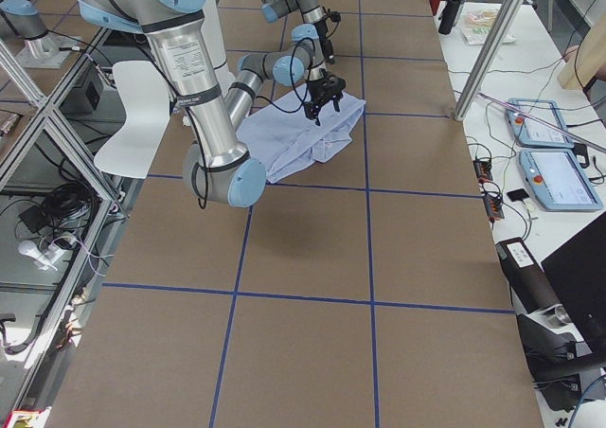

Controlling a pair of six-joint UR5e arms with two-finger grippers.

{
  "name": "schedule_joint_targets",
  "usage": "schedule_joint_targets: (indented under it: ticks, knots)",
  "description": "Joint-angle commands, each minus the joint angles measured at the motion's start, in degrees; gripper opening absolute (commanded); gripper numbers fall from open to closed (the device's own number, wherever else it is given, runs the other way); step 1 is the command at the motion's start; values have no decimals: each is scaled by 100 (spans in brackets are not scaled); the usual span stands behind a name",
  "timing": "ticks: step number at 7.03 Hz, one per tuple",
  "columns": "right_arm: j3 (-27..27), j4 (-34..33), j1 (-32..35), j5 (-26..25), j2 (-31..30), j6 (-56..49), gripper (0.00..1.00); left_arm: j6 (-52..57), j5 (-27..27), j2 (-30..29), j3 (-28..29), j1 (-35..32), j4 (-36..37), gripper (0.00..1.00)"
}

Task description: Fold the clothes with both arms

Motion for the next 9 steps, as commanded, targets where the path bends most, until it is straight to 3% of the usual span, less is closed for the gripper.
schedule_joint_targets:
  ticks: [1,2,3,4,6,9]
  knots:
    - [-5,-1,13,-3,0,-167,100,355,103,184,173,554,-744,60]
    - [-5,8,39,-3,0,-211,100,1411,495,184,252,566,-840,60]
    - [-5,8,39,-3,0,-221,100,1665,525,123,453,584,-1259,61]
    - [-5,8,56,-3,0,-229,100,1667,543,96,795,584,-1628,60]
    - [-13,-1,109,-3,0,-308,100,1676,560,-62,1008,584,-1658,60]
    - [-22,-1,109,-3,0,-308,100,1676,552,-97,1026,584,-1641,60]
